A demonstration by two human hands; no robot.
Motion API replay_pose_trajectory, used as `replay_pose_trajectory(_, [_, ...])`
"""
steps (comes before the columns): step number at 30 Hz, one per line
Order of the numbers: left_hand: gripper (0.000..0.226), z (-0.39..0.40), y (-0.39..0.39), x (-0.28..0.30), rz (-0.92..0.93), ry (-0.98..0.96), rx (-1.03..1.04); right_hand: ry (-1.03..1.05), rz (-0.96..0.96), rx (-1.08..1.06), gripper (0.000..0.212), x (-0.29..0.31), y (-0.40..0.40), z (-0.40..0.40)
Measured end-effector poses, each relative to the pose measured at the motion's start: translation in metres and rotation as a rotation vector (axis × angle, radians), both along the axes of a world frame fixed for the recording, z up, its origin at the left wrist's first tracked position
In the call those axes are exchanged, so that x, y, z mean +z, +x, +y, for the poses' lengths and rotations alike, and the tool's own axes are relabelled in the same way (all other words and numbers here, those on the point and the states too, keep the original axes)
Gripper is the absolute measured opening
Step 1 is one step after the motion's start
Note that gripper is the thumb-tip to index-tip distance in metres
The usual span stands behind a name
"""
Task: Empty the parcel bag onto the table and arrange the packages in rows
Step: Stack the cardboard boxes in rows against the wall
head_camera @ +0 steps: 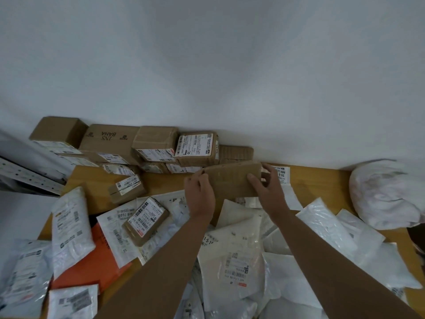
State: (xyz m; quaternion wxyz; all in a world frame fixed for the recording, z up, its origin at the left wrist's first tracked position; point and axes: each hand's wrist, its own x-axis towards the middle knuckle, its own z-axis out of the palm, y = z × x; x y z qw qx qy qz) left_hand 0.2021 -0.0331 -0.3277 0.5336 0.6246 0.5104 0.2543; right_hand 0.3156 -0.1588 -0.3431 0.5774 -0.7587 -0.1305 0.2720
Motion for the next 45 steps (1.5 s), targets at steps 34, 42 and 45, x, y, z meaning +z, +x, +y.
replay_pose_trajectory(34, [0.031,-0.011,0.061,-0.016,0.072,-0.22,-0.21,-0.021,0.112,-0.418,0.024,-0.021,0.056,0.04])
replay_pose_trajectory(42, [0.024,-0.015,0.065,-0.025,0.133,-0.233,-0.253,-0.372,-0.232,-0.277,0.025,-0.038,0.057,-0.002])
replay_pose_trajectory(45, [0.017,-0.022,0.06,-0.035,0.217,-0.23,-0.235,-0.862,-0.427,0.183,0.051,-0.064,0.052,-0.029])
